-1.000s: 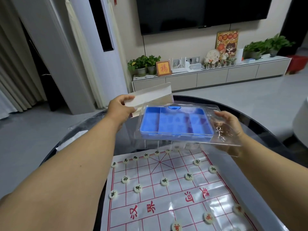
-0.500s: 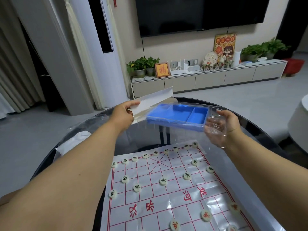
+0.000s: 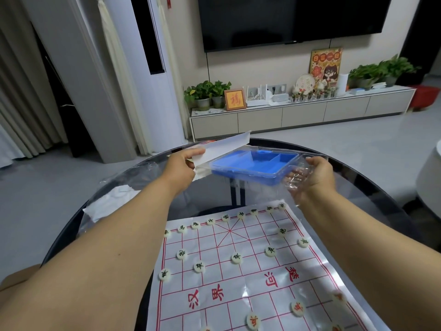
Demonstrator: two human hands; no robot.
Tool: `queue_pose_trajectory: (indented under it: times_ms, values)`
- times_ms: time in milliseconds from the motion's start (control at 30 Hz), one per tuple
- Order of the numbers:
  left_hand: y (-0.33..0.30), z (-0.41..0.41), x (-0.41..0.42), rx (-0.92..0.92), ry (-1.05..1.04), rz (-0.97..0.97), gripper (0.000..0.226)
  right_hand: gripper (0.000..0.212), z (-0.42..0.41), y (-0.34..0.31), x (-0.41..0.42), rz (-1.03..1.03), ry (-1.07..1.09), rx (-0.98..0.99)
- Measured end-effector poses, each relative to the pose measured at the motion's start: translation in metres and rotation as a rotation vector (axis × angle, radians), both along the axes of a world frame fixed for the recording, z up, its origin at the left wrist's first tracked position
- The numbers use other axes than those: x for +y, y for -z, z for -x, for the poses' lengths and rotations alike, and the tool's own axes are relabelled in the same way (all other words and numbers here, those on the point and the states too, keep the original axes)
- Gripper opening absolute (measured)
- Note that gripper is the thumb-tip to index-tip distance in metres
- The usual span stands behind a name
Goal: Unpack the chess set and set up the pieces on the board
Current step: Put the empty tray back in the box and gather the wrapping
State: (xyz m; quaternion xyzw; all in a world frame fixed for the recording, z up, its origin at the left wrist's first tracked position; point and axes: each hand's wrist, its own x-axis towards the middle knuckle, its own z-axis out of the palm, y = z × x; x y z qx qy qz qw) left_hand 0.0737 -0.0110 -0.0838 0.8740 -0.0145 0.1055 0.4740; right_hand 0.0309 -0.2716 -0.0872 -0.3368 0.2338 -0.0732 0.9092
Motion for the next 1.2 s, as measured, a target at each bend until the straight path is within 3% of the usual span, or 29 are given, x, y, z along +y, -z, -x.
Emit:
queue_pose_trajectory:
  times_ms: [500, 700, 933, 1067, 1200]
  values:
    - [0.002, 0.005, 0.008, -0.128, -0.057, -0.166, 0.065, 0.01, 0.012, -0.015, 0.028, 0.121, 0.16, 0.113]
    - [-0.002, 0.006, 0.004, -0.187, -0.011, -0.275, 0.051, 0.015, 0.014, -0.014, 0.032, 0.166, 0.138, 0.136]
    - [-0.006, 0.014, -0.003, -0.106, 0.071, -0.276, 0.055, 0.03, 0.011, 0.0, 0.041, 0.172, -0.151, 0.054]
    - [-0.006, 0.02, -0.003, -0.065, 0.107, -0.149, 0.054, 0.038, 0.005, 0.007, 0.045, 0.093, -0.335, -0.007]
    - [-0.002, 0.025, 0.001, -0.058, 0.087, -0.041, 0.056, 0.045, -0.004, 0.017, 0.052, 0.209, -0.474, -0.002]
